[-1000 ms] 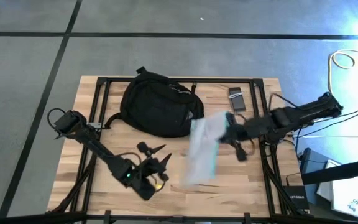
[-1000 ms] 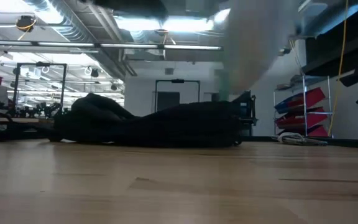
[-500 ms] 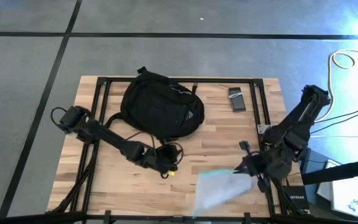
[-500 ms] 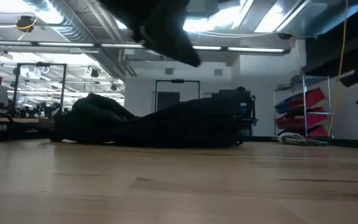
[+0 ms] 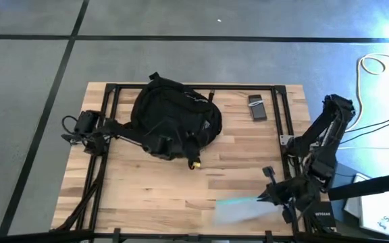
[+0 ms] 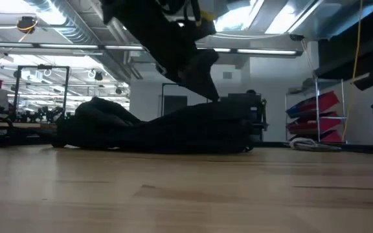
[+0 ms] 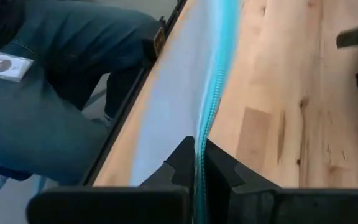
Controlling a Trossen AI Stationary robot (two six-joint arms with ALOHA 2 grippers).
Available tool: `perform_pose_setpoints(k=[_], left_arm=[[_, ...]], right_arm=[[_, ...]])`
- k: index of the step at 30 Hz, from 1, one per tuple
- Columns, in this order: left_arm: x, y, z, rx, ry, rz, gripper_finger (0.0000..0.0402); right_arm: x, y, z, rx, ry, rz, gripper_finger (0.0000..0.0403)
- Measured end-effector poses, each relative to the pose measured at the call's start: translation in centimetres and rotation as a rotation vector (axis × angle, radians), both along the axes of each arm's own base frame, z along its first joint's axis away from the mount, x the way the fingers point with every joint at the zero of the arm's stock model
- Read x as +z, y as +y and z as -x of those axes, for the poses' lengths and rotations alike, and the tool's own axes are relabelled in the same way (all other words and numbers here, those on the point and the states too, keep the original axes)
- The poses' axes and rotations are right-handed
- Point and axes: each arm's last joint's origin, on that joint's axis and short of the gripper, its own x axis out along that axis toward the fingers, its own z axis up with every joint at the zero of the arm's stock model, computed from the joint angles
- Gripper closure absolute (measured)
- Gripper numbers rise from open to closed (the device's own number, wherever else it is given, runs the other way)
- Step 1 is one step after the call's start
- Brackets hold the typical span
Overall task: Unpack backpack
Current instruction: Put the blue zip bag into the black backpack
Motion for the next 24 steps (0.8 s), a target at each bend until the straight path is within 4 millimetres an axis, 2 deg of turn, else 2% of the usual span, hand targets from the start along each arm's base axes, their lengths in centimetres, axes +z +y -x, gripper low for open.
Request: perform_pose_setpoints(k=[4,9,13,19,21,24], left_arm=[[-1.5,0.7,-0.6,-0.019,0.015,0.086,0.0178],[-2.5,0.2,-1.6,-0.047,-0.040,0.052,0.0178],[-3.1,0.8,-1.8,0.019,-0.047,0.014,0.0178],[-4.2,2.3,-1.9,0.112,-0.044,0.049,0.0181],[-4.2,2.5,-1.9,0.108,-0.040,0.073,0.0198],[-4.3,2.5,-1.8,0.093,-0.029,0.085,0.0259]], right_arm=[[-0.1,0.2,0.4,-0.028,-0.058,0.048,0.0403],[-0.1,0.2,0.3,-0.046,-0.076,0.059,0.0403],[-0.3,0.4,0.2,-0.057,-0.076,0.067,0.0403],[-0.7,0.6,0.1,-0.059,-0.075,0.086,0.0403],[-0.8,0.7,0.0,-0.061,-0.078,0.096,0.0403],[-0.9,0.8,0.0,-0.061,-0.079,0.103,0.0403]])
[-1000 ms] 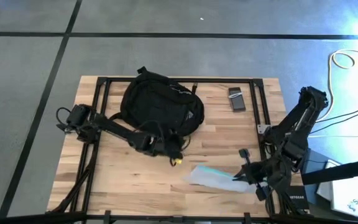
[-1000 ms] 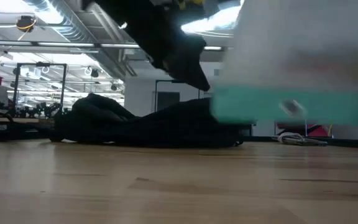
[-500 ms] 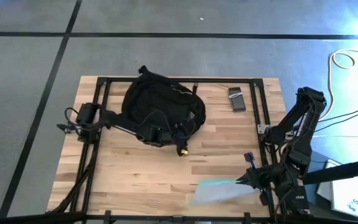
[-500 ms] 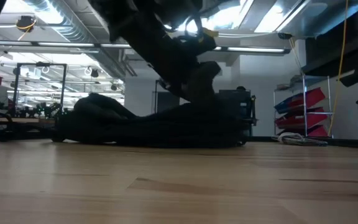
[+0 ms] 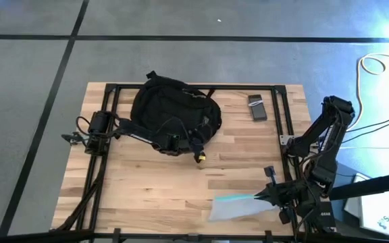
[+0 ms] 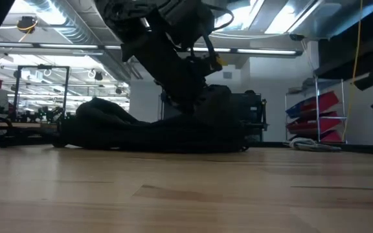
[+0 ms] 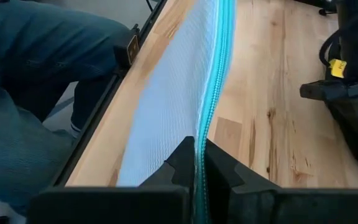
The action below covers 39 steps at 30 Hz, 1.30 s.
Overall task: Unpack backpack
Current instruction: Put the blue zip bag into the black backpack
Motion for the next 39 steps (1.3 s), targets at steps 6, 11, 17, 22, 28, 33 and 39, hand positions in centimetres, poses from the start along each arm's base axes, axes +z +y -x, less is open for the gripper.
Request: perform_pose_setpoints(k=[6,11,17,22,28,33,39], left_arm=[[0.6,-1.9,-0.3,-0.085,0.003,-0.014,0.0388],[2.4,-3.8,-0.1,-0.132,-0.047,-0.007,0.0397],[7.0,-5.7,1.4,-0.166,-0.141,-0.049,0.0398],[10.0,-6.3,3.0,-0.176,-0.182,-0.064,0.0399],[11.7,-7.7,4.3,-0.185,-0.226,-0.041,0.0399],[11.7,-9.3,4.7,-0.208,-0.252,-0.002,0.0399],[11.6,-10.3,5.1,-0.206,-0.262,0.030,0.0398]], right_arm=[[0.0,0.0,0.0,0.000,0.003,0.007,0.0403],[-0.1,-0.1,0.1,-0.001,0.014,0.003,0.0403],[-0.3,-0.2,0.2,-0.019,0.070,-0.042,0.0403],[-0.3,-0.2,0.2,-0.022,0.072,-0.045,0.0403],[-0.2,-0.5,0.2,-0.070,0.009,0.008,0.0403],[1.0,-1.6,0.1,-0.170,-0.203,0.159,0.0403],[5.8,-3.2,0.5,-0.254,-0.424,0.281,0.0403]])
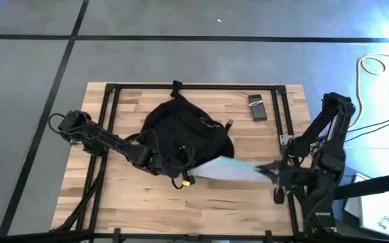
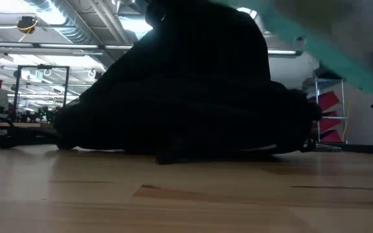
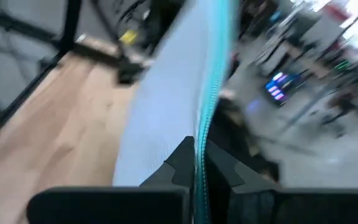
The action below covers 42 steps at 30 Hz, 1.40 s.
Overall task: Unpack backpack
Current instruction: Put the blue zip bag into the black backpack
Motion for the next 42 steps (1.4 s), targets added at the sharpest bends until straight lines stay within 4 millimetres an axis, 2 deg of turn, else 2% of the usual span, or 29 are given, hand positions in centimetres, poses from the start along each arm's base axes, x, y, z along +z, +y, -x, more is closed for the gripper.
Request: perform_pose_setpoints(k=[2,4,7,12,18,28,38,42], left_arm=[[0.4,-0.3,-0.1,-0.005,-0.044,0.020,0.0397],[0.8,-0.7,-0.2,-0.023,-0.088,0.041,0.0397],[1.5,-1.2,-0.3,-0.058,-0.157,0.062,0.0397],[2.0,-1.8,-0.4,-0.135,-0.207,0.103,0.0396],[2.1,-1.9,-0.4,-0.177,-0.208,0.123,0.0396],[2.0,-1.9,-0.4,-0.178,-0.204,0.118,0.0396],[2.0,-1.9,-0.4,-0.176,-0.206,0.120,0.0396],[2.0,-1.9,-0.5,-0.173,-0.206,0.116,0.0396]], right_arm=[[1.2,-0.5,0.1,-0.007,-0.024,0.043,0.0403],[1.5,-1.0,-0.5,-0.037,-0.028,0.107,0.0403],[1.6,-2.1,-1.8,-0.087,-0.002,0.172,0.0403],[0.7,-2.9,-4.3,-0.066,0.117,0.123,0.0403],[-2.0,-2.9,-7.3,-0.154,0.235,0.220,0.0403],[-7.7,-2.0,-12.5,-0.172,0.454,0.274,0.0403],[-12.9,-2.0,-17.1,-0.178,0.562,0.205,0.0403],[-13.8,-2.7,-18.1,-0.218,0.567,0.204,0.0403]])
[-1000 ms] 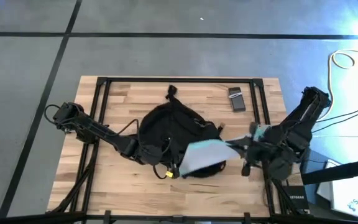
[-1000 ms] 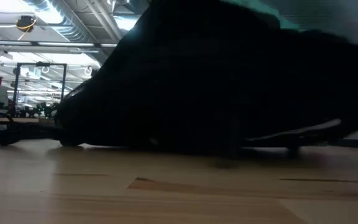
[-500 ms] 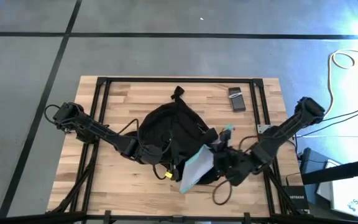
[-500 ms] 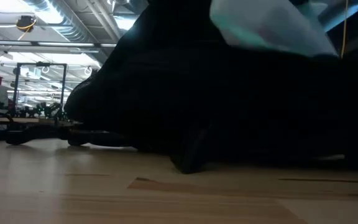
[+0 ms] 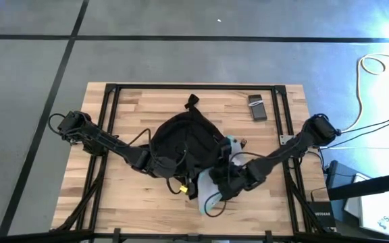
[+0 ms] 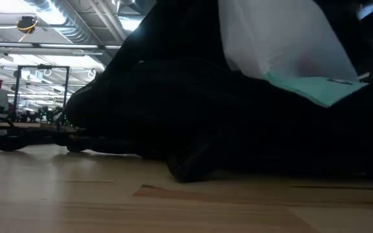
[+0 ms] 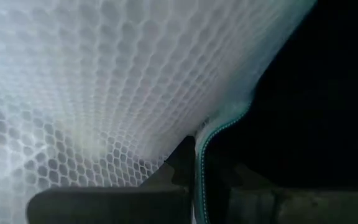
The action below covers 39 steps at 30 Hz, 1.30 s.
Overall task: Unpack backpack
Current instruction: Put the blue zip bag into the black backpack
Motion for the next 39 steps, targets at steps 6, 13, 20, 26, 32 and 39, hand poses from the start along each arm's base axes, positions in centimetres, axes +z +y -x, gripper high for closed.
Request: perform_pose_setpoints(k=[6,13,20,26,32,39], left_arm=[[0.2,0.0,0.0,-0.001,-0.014,0.002,0.0396],[0.1,0.0,0.0,-0.006,-0.003,-0.018,0.0395],[-0.1,-0.1,0.1,-0.018,0.017,-0.023,0.0395],[-0.2,-0.1,0.1,-0.017,0.029,-0.027,0.0395],[-0.2,0.0,0.1,-0.013,0.026,-0.027,0.0395],[-0.2,0.0,0.1,-0.010,0.024,-0.026,0.0395]], right_arm=[[1.9,-0.5,0.2,-0.047,-0.119,0.024,0.0396],[4.9,-1.1,1.2,-0.104,-0.250,-0.137,0.0294],[6.8,-0.1,2.8,0.054,-0.189,-0.388,0.0126],[6.9,4.0,5.3,0.287,-0.075,-0.517,0.0092],[4.0,6.4,5.7,0.325,0.014,-0.429,0.0182],[-0.1,6.7,2.4,0.358,0.098,-0.424,0.0349]])
